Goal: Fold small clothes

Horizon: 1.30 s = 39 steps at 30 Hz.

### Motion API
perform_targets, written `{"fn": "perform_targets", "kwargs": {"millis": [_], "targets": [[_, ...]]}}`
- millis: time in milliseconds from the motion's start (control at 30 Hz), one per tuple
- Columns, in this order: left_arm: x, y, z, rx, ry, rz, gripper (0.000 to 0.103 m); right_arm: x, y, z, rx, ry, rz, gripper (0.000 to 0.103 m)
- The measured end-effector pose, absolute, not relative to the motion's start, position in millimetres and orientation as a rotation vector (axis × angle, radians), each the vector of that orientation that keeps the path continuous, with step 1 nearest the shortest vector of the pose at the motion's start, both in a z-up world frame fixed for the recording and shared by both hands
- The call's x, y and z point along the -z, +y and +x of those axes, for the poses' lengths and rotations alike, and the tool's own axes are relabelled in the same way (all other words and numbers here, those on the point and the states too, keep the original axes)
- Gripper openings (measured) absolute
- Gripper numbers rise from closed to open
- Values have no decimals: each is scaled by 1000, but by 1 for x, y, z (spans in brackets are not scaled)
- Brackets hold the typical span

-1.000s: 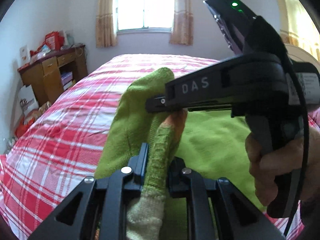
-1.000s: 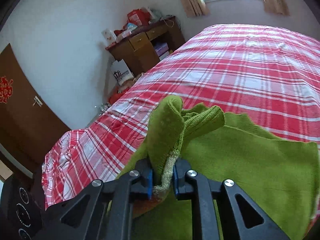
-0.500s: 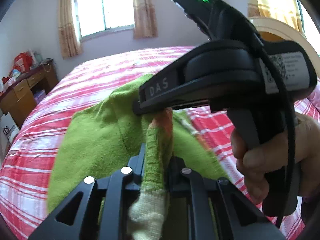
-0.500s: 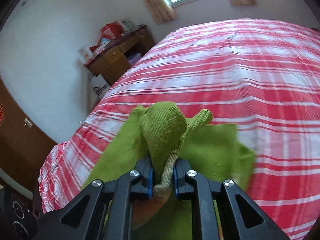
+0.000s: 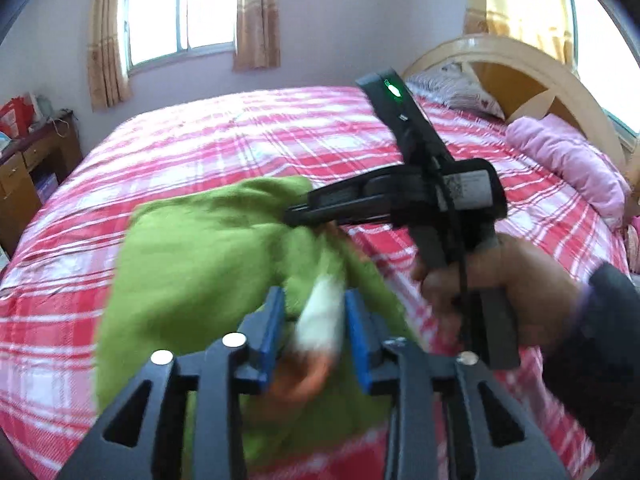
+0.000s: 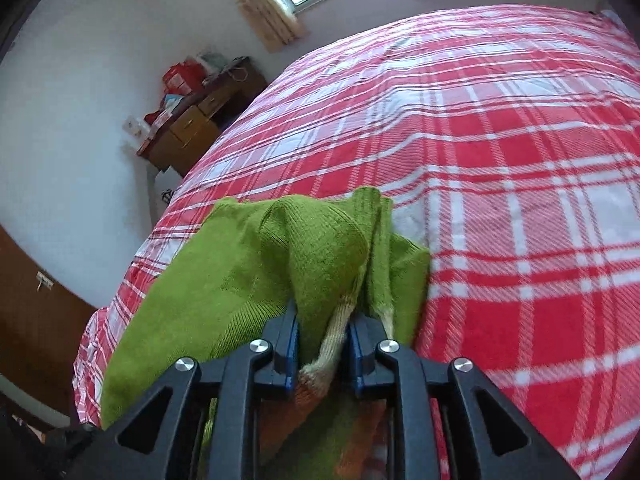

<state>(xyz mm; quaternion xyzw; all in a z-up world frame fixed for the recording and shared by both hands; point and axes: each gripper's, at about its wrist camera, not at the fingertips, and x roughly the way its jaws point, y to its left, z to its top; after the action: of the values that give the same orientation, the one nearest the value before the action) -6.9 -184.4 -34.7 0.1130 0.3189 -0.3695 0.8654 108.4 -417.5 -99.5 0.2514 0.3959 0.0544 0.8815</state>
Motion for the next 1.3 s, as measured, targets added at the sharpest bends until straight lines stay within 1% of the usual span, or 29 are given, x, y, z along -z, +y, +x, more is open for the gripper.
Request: {"fn": "perform_targets", "kwargs": {"millis": [33,67,100,167,267,333,400,433,467,533,667,767,800,867,900,933,967,1133,1167,1200,1300], "targets": [[31,-167,-14,789,654,230,41,96,-418,103,-96,818,528,28],[29,-150,-13,799,641,226,43,90,-420,92,-70,798,542,28],[26,-135,-20,801,625,226,53,85,-422,84,-52,781,553,29],[25,-106,-22,779,620,218,64,69,-422,58,31,728,541,29],[35,-62,-17,708,657,169,64,43,-411,14,49,643,538,29],[43,-52,-15,669,701,131,64,33,-394,-10,-12,613,562,29],[52,-38,-5,614,758,95,64,25,-371,-26,-58,595,540,32],[55,-32,-4,588,779,81,64,22,-356,-32,-73,593,510,40],[56,-26,0,572,794,70,64,19,-341,-36,-89,598,474,51],[60,-23,0,549,821,42,64,16,-321,-34,-132,625,412,60],[55,-27,-9,539,802,40,64,26,-287,-13,-180,714,296,60],[50,-25,-16,535,778,59,64,56,-270,9,-116,852,221,60],[50,-23,-14,530,780,62,64,64,-266,11,-99,882,219,57],[52,-21,-13,527,796,56,64,79,-266,9,-95,897,275,29],[53,-20,-11,528,808,48,64,81,-272,4,-96,876,303,23],[52,-20,-9,531,812,42,64,80,-276,1,-92,869,320,11],[51,-19,-6,534,810,38,64,78,-281,-3,-85,861,333,8],[36,-29,10,537,768,29,64,56,-306,-36,-67,789,364,7],[34,-33,14,540,762,29,64,54,-310,-37,-69,786,368,5],[33,-42,19,548,760,33,64,53,-312,-43,-57,791,363,5],[42,-67,29,557,769,73,64,72,-318,-43,-31,831,360,5]]}}
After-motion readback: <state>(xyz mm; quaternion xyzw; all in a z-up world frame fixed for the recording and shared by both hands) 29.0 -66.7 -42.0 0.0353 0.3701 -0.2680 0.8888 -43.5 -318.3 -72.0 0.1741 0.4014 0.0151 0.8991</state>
